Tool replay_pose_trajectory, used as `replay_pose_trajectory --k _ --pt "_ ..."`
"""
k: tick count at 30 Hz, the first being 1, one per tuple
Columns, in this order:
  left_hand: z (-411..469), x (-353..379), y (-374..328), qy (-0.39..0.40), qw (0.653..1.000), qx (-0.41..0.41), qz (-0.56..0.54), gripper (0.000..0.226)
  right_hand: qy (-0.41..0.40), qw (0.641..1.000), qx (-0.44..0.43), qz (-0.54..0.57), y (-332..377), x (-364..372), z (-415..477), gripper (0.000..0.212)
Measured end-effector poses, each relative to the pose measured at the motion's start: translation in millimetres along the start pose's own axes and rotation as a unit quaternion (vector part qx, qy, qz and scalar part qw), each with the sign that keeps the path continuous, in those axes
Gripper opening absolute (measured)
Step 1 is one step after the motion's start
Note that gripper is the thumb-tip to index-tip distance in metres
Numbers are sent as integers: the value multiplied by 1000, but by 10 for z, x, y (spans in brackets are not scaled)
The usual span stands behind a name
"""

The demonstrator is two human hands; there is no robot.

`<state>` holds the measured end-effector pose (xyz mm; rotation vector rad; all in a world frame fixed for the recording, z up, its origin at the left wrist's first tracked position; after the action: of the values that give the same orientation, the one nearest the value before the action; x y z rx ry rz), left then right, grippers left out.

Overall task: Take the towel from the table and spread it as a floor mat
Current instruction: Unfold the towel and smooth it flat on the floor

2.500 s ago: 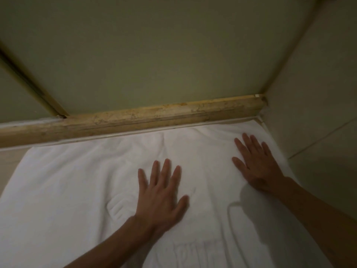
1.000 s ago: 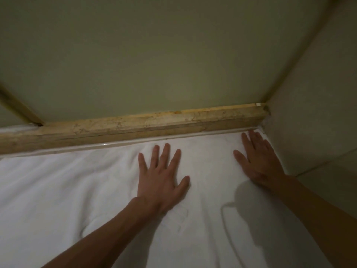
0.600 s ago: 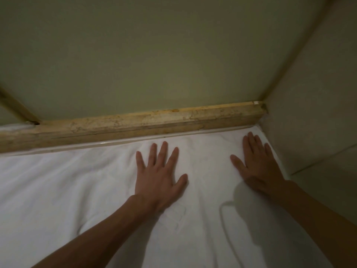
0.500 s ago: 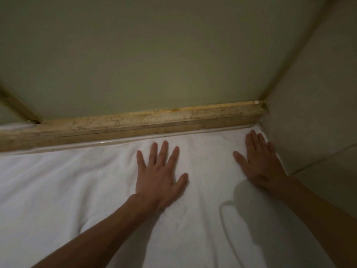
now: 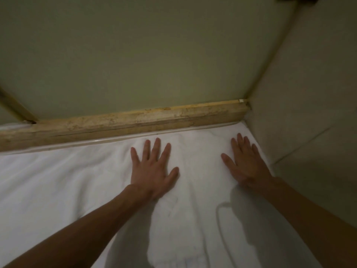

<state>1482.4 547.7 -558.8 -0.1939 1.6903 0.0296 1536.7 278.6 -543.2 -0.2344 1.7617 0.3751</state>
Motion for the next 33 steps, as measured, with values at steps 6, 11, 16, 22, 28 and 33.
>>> replay_pose_trajectory --k 6,11,16,22,28,33 --pt "-268 -76 -337 -8 998 61 -32 78 -39 999 -15 -4 241 -2 -564 73" --pt "-794 106 -895 15 990 135 -46 74 -67 997 -39 2 314 119 -1010 76" --pt "-889 227 -943 11 989 151 5 72 -25 998 -31 -43 69 344 -1186 70" --pt "-886 230 -948 20 988 154 22 72 -33 998 -28 -54 48 337 -1203 72" --pt "-1088 144 -996 36 985 171 -4 74 -58 998 -6 6 340 303 -1467 76" --pt "-1452 194 -1133 44 972 232 0 73 -52 998 19 31 556 451 -1949 88"
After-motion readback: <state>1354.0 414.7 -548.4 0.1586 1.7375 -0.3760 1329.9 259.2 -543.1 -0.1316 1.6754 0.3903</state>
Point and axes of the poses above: each hand's wrist, its own z-axis towards the middle knuckle, its own x-axis out of the palm, y = z × x, the point moved 3 cm from there along z, towards the middle knuckle, and after that the axes turned 13 degrees about -x, right-handed, at the moved point
